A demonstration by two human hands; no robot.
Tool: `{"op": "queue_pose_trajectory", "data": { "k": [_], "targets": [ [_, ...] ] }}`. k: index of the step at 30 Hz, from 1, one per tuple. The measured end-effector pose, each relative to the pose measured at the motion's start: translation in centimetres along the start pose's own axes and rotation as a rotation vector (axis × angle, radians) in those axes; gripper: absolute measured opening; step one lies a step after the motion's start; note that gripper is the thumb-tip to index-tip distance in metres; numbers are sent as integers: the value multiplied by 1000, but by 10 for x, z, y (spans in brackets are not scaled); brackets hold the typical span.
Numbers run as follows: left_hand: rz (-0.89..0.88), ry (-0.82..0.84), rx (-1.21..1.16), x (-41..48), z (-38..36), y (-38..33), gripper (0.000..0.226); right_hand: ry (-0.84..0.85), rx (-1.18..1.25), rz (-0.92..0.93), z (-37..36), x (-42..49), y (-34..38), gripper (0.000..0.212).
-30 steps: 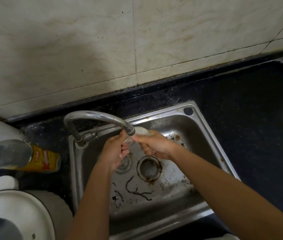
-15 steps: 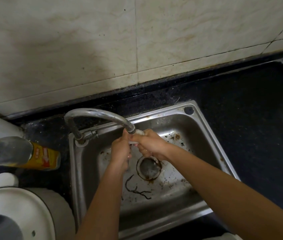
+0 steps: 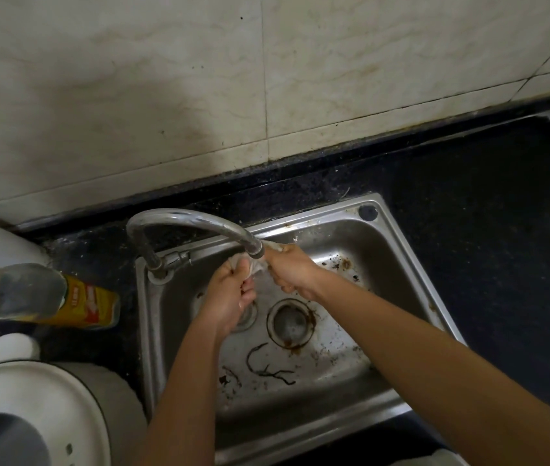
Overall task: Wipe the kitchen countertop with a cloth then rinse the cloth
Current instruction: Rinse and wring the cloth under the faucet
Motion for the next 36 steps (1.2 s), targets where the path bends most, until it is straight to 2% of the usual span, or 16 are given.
{"op": "queue_pose_trajectory", "data": {
  "k": [3, 5, 9, 11, 13, 16, 19, 23, 25, 27, 28, 31, 33, 36],
  "targets": [
    [-34, 32, 50, -2, 11, 6, 23, -50, -118, -15, 1, 2, 2, 54],
    [25, -25, -9, -4, 16, 13, 27, -26, -171, -4, 3, 4, 3, 69],
    [189, -36, -278, -3, 7, 14, 30, 88, -180, 33, 1, 5, 0, 56],
    [246, -74, -332, 1, 2, 11, 34, 111, -174, 56, 0, 6, -1, 49],
    [232, -199, -193, 5, 3, 9, 29, 61, -173, 129, 1, 11, -1, 39],
    [145, -328, 39, 5, 0, 2, 33, -128, -303, 303, 3, 16, 3, 30],
    [153, -391, 35, 7, -2, -3, 38, -179, -492, 412, -6, 6, 5, 17],
    [217, -340, 14, 9, -7, -2, 44, -194, -686, 503, -25, -12, 5, 44],
    [221, -315, 65, 7, -11, 0, 41, -237, -819, 579, -28, -14, 5, 46],
    [225, -273, 91, 4, -18, -2, 39, -243, -914, 567, -24, -12, 6, 40],
    [220, -253, 106, 4, -21, -2, 37, -250, -909, 493, -19, -8, 6, 36],
    [192, -255, 153, 5, -24, -3, 36, -330, -661, 216, -5, 2, 4, 45],
    [179, -287, 148, 7, -21, -2, 36, -349, -678, 220, -9, 0, 5, 46],
    [205, -319, 46, 7, -18, -5, 37, -240, -844, 388, -27, -15, 5, 33]
  ]
}}
Point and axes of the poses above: each hand's wrist, its own x-axis towards the middle knuckle, its own z-axis out of the back of the hand, y = z × x, the point moved 3 cm from there along x, towards the middle knuckle, and after that the axes turned 8 degrees about x, right-handed, at the moved point
